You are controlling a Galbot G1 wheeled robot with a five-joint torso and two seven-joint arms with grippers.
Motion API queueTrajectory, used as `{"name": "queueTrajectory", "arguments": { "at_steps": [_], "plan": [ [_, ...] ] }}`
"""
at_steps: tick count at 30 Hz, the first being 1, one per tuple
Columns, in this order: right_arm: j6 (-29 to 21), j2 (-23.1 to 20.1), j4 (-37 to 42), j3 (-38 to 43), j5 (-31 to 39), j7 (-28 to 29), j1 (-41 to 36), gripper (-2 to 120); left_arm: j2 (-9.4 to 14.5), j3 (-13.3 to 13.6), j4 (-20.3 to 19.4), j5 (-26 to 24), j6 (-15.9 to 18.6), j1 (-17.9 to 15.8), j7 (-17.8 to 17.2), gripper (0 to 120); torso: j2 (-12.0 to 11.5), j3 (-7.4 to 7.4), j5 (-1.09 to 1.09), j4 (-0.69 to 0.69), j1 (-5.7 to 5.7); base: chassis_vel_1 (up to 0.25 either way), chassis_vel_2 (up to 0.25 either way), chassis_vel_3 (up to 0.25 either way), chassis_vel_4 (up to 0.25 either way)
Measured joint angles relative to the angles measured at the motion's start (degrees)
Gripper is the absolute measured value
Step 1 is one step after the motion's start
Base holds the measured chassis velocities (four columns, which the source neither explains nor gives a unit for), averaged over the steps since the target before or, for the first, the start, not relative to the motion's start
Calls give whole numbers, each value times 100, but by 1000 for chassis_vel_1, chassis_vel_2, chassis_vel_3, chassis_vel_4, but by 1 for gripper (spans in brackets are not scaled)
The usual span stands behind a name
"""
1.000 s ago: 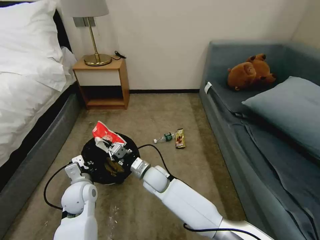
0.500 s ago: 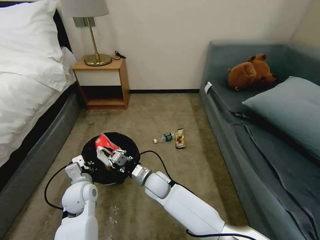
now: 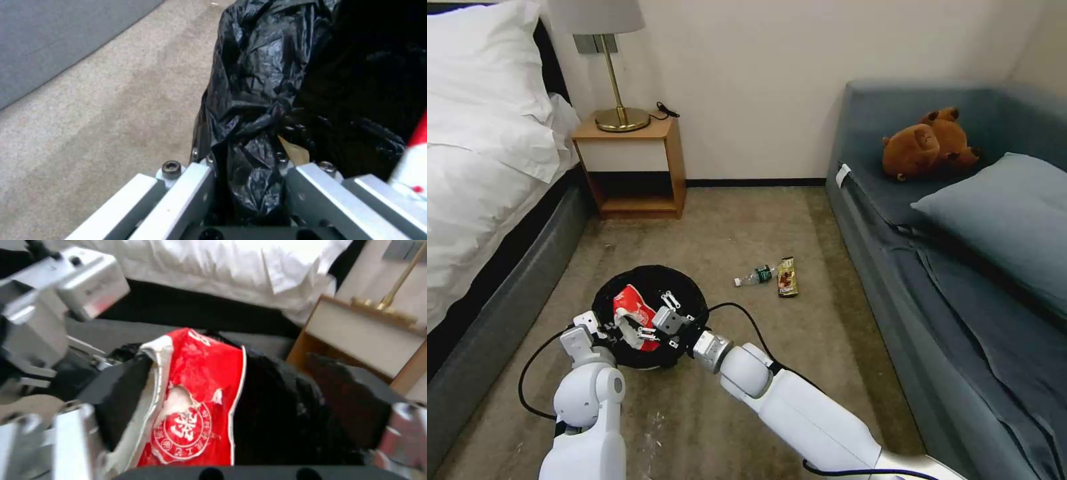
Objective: Pick up the trash bin, then pick up the garbage on the floor and place it into the trash bin.
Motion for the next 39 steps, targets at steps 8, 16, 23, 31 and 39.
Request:
{"name": "queueTrajectory", "arguments": {
  "at_steps": [8,16,23,31,39],
  "plan": [
    [-893,-366,-15,-659,1100,156,857,100,18,21,-54,50,0,33,1,3,0,0,0,-1,0,0,0,0,0],
    [-1997,-596,153,-1181,1832,-88,2060,100,15,92,-26,110,0,54,2,3,0,0,0,1,0,0,0,0,0],
    [-3305,-683,480,-1427,1691,-390,2745,100,-2,146,22,128,-6,54,4,3,0,0,0,0,0,0,0,0,0],
    [-3600,-714,547,-1845,983,-758,3022,100,13,142,11,120,-9,52,4,3,0,0,0,0,0,0,0,0,0],
    [-3391,-620,437,-2147,-314,-1732,3375,100,-18,143,10,126,-18,69,3,3,0,0,0,0,0,0,0,0,0]
  ]
}}
